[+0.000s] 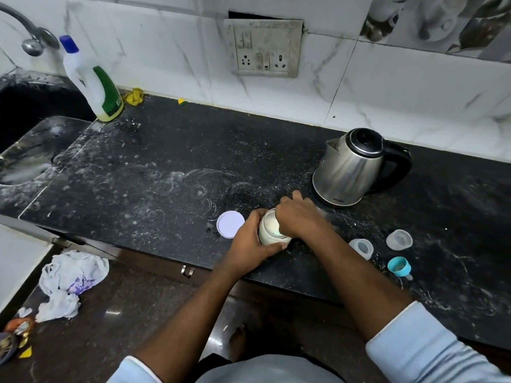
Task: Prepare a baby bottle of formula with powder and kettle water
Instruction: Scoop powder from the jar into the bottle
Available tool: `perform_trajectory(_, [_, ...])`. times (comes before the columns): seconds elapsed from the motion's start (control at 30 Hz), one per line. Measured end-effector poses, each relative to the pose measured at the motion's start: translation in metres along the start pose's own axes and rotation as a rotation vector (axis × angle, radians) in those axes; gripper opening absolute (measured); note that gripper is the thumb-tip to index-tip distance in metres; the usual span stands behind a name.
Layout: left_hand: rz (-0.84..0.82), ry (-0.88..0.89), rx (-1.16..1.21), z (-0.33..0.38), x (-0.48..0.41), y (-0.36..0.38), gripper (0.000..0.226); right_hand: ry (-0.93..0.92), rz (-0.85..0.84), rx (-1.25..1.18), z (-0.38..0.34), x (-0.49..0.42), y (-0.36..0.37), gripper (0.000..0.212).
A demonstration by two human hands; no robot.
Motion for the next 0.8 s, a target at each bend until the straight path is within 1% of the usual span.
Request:
perform_trajectory(0.2, [0.04,-0.008,0.006,0.0,0.002,0.004,0.089,0.039,-0.067,0.042,-0.004,-0.004,-0.001,0.04])
perform_trajectory(0.4, [0.075,-0.002,-0.007,-0.003,0.003,0.006,0.092,-0.008,-0.015,0.021,-0.006,0.003,-0.004,0.036])
perform_trajectory(0.57, [0.144,0.012,0.038,-0.003,0.008,0.007,0.089,-0.089,0.161,-0.023,-0.007,0.034,-0.021,0.029])
perform_trajectory(0.7, [0.237,0.057,0.105,0.008,0.011,0.003,0.085,-0.154,0.337,-0.136,-0.005,0.068,-0.032,0.027])
perform_trajectory(0.8, [0.304,0.103,0.095,0.019,0.012,-0.001,0.081,-0.18,0.442,-0.213,-0.006,0.088,-0.032,0.022])
Point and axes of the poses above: each hand's wrist, its own x-axis away from the middle knuckle, its own y-axis out of the palm, z = x × y, the point moved 1 cm from there along -x, towards the middle knuckle, and after that the axes turned 13 degrees about -x, right-handed, at the moved point
